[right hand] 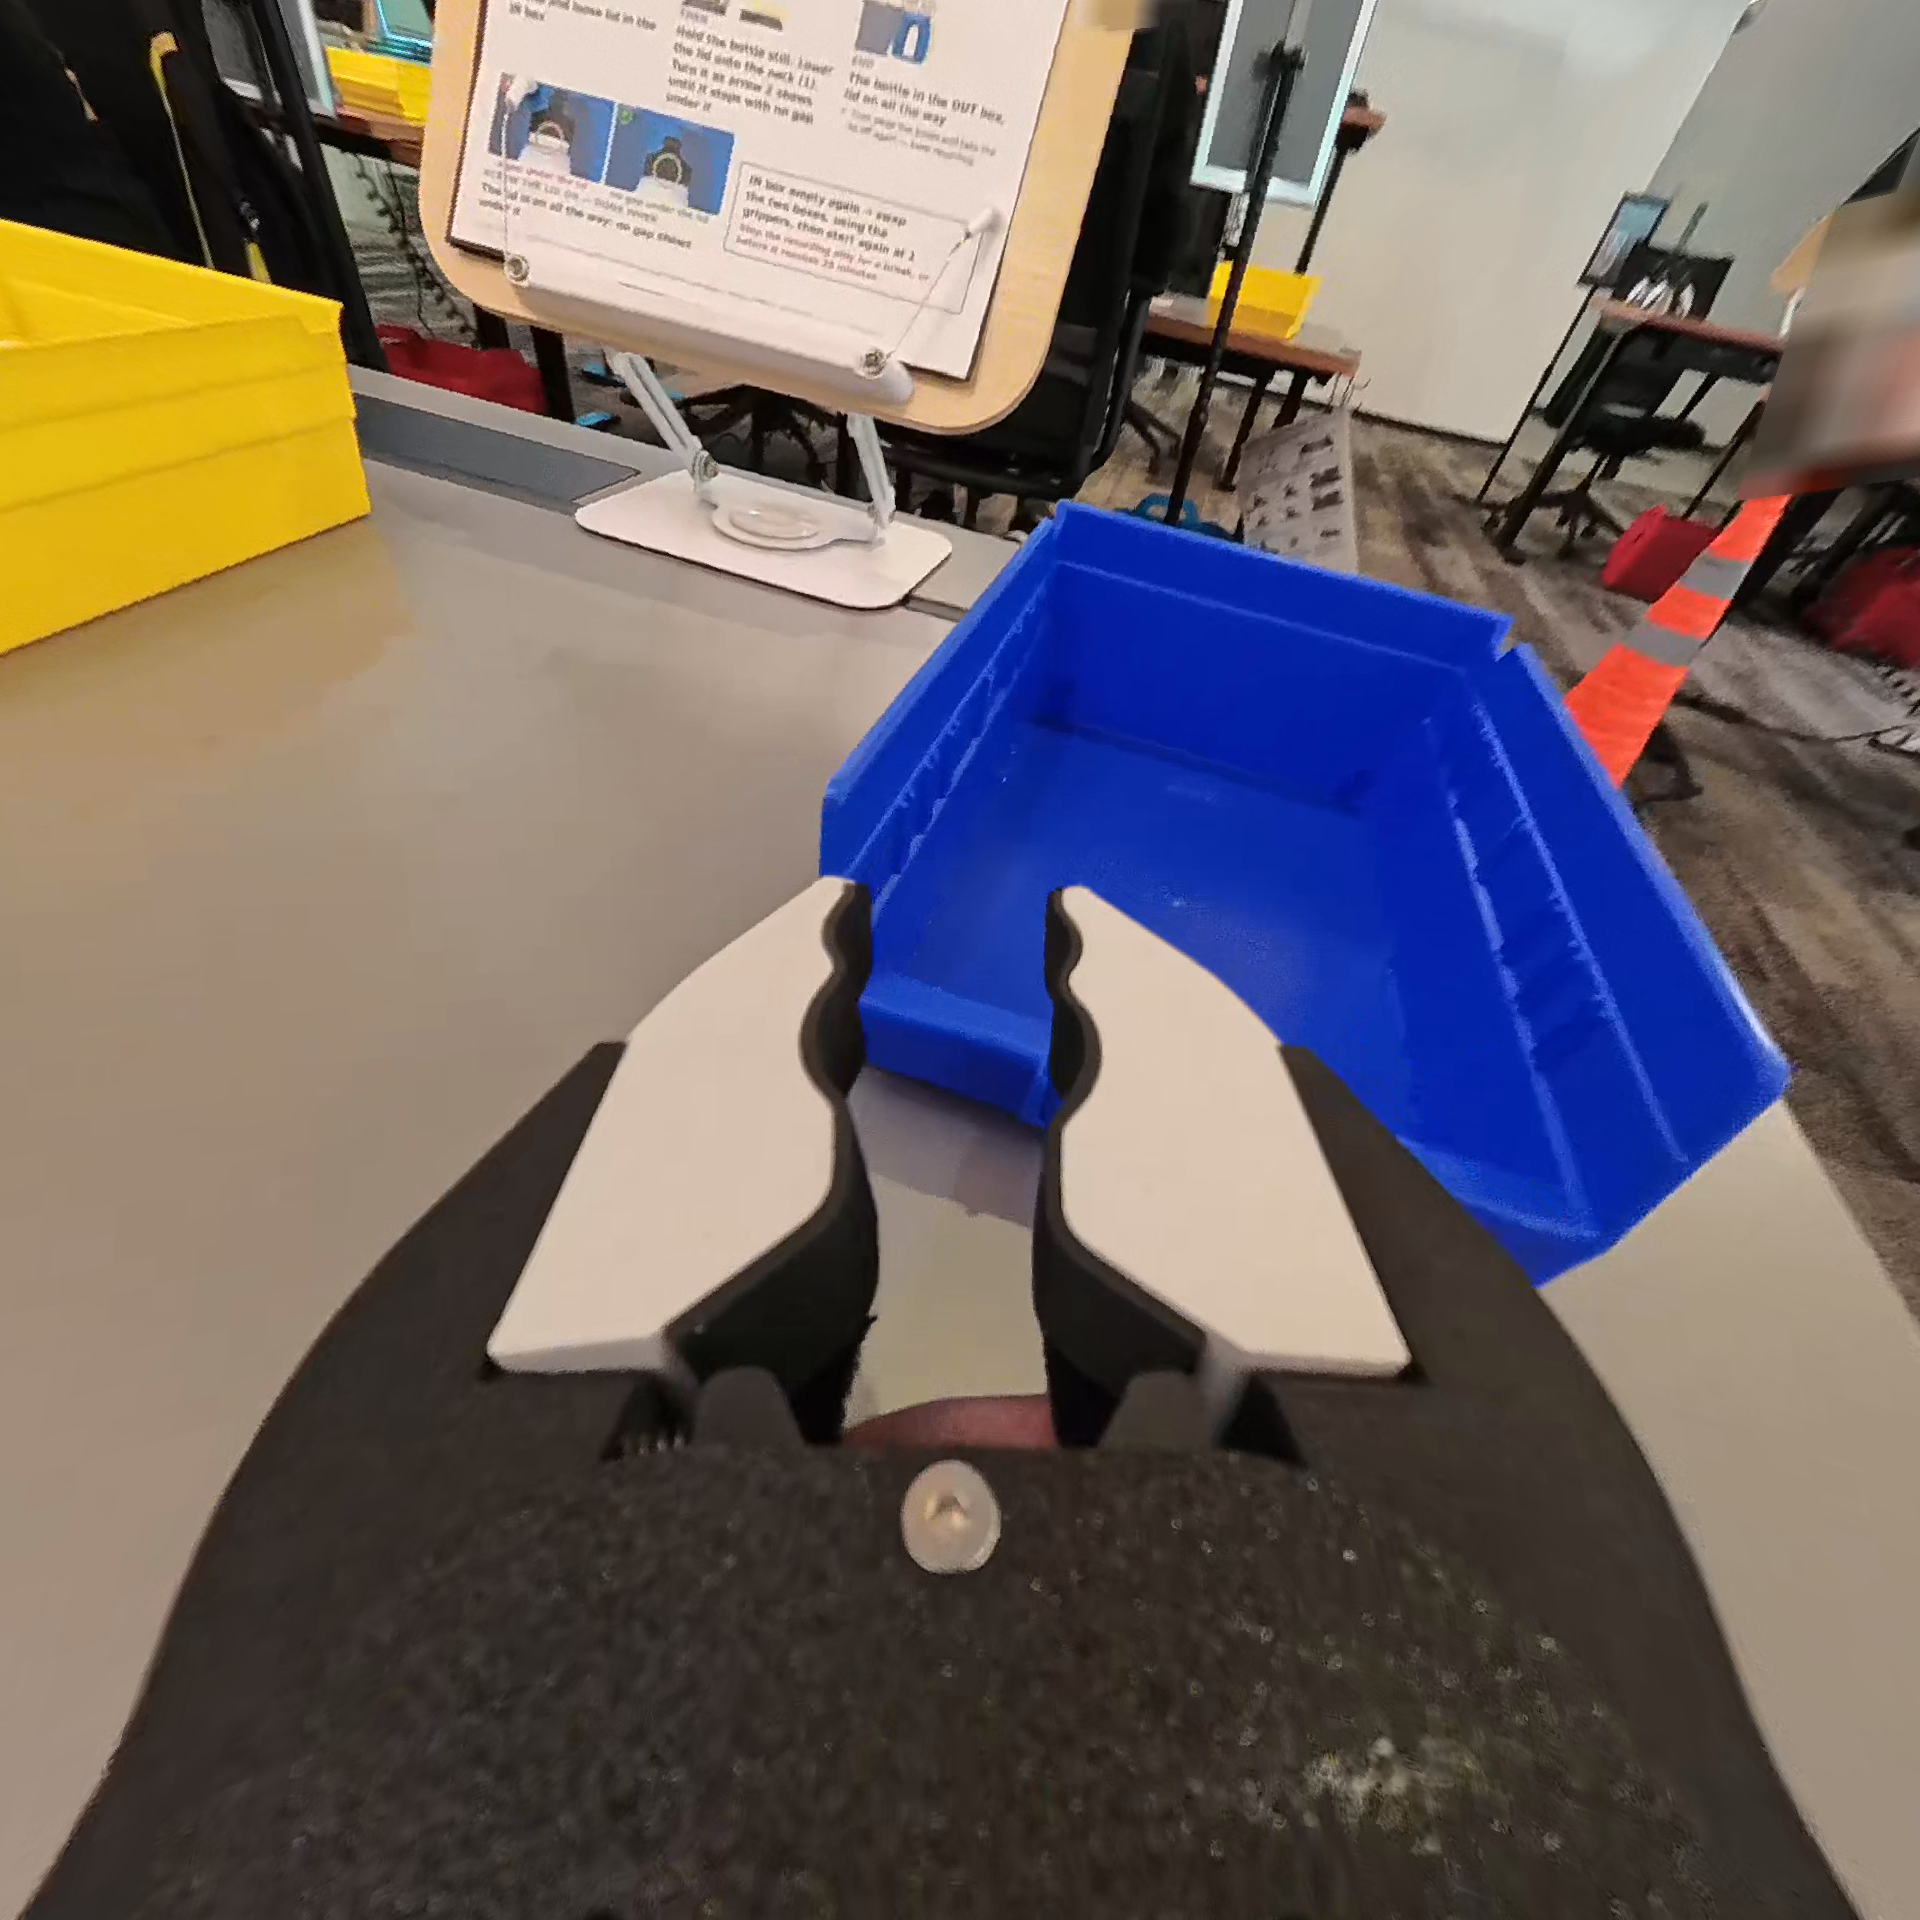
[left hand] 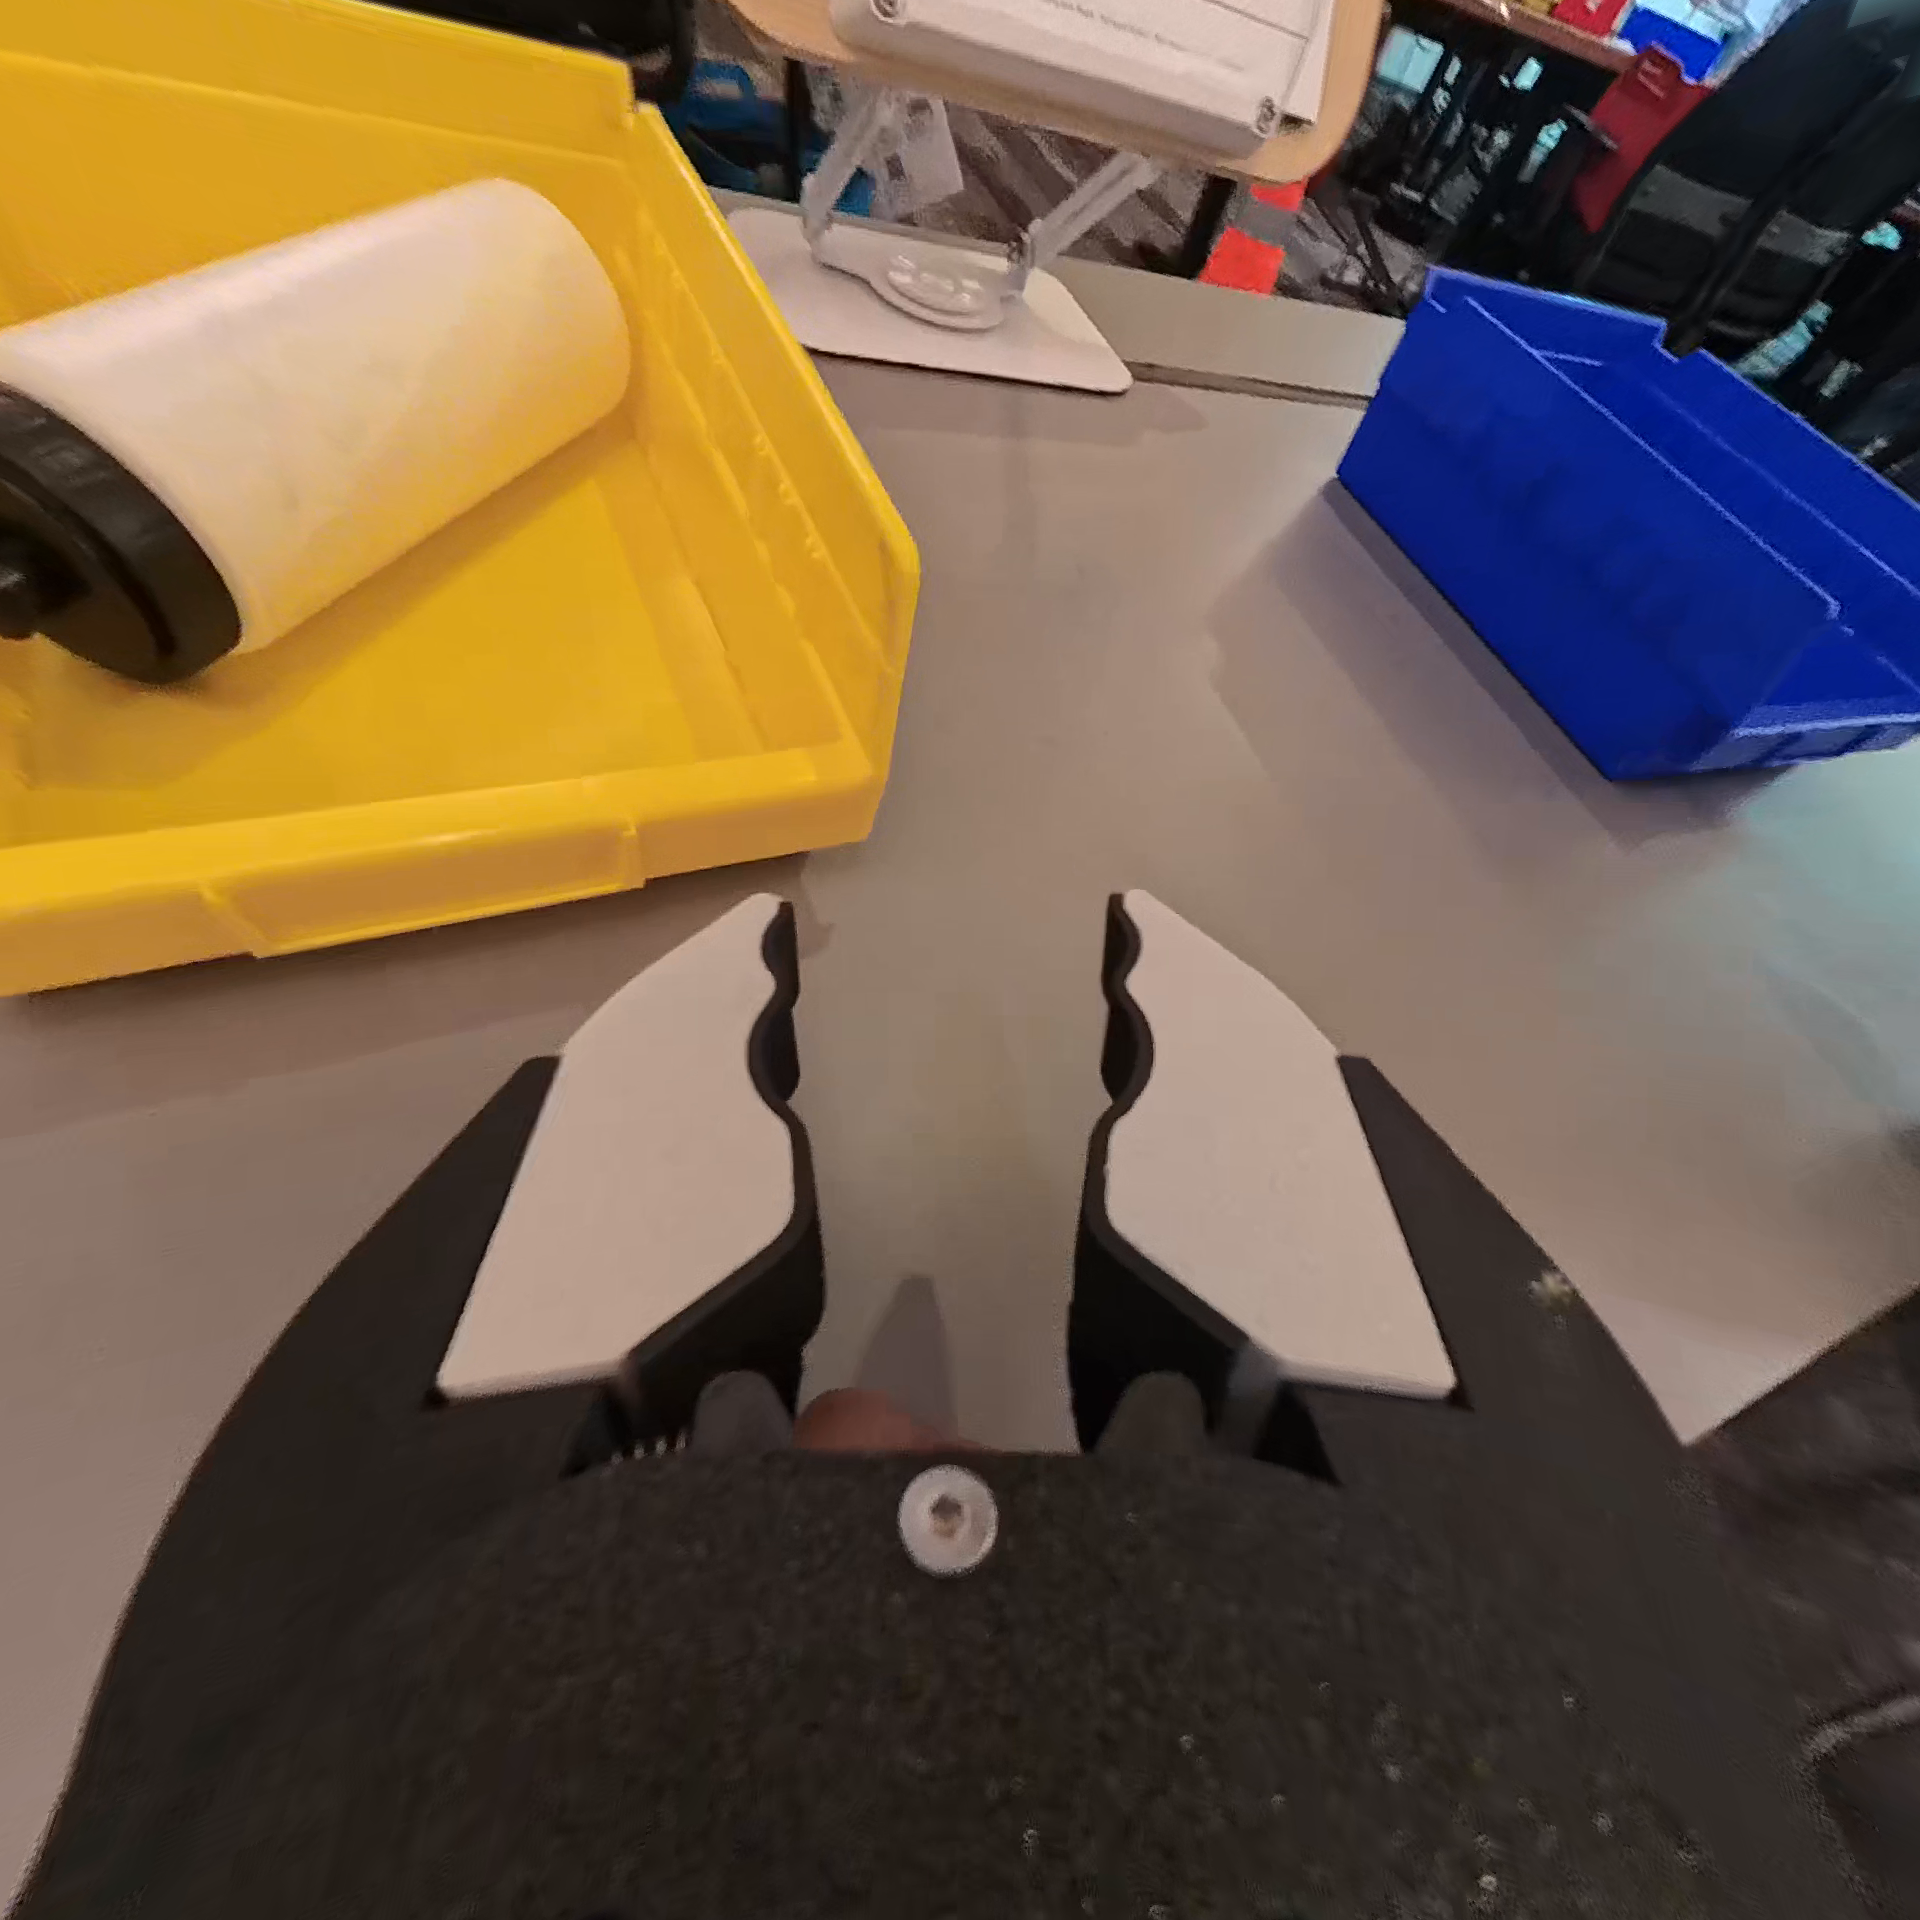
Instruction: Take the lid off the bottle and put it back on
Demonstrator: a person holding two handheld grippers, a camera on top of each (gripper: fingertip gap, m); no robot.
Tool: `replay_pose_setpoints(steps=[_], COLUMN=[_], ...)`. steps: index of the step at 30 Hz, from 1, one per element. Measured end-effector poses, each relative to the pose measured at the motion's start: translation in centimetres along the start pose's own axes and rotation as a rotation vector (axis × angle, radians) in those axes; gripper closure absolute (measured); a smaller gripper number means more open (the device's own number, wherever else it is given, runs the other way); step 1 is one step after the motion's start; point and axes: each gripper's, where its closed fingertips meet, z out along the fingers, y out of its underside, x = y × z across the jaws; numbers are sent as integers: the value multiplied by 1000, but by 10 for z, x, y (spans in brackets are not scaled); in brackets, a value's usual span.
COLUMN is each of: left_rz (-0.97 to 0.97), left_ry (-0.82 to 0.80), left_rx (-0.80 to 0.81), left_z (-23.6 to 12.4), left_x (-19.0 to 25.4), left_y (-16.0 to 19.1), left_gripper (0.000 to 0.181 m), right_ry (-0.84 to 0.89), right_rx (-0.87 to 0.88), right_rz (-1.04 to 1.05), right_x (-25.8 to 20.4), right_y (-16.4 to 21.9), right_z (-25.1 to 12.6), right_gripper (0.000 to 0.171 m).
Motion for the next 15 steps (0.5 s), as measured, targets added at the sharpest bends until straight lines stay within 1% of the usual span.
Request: replay_pose_setpoints(steps=[2, 4, 6, 8, 11, 13, 15], left_rz=[78, 206, 331, 435, 564, 618, 635], left_ry=[-15, -119, -175, -233, -332, -358, -356], left_rx=[-44, -84, -220, -377, -571, -697, -824], left_z=[-3, -6, -1, 14, 48, 73, 93], left_x=[-9, -37, -64, -96, -145, -170, -188], left_y=[-14, -36, -51, -64, -83, -84, -76], left_gripper=[114, 113, 110, 105, 102, 102, 101], right_ry=[-21, -68, -106, -138, -210, -260, -330], right_rx=[-11, -15, -25, -24, -44, -61, -100], right_rz=[41, 71, 68, 58, 56, 65, 75], right_x=[-3, -12, -24, -37, -60, -75, -91], right_y=[0, -3, -5, -7, -6, -3, 2], right_z=[-2, -3, -3, -3, -2, -2, -2], right_gripper=[139, 138, 138, 138, 138, 138, 135])
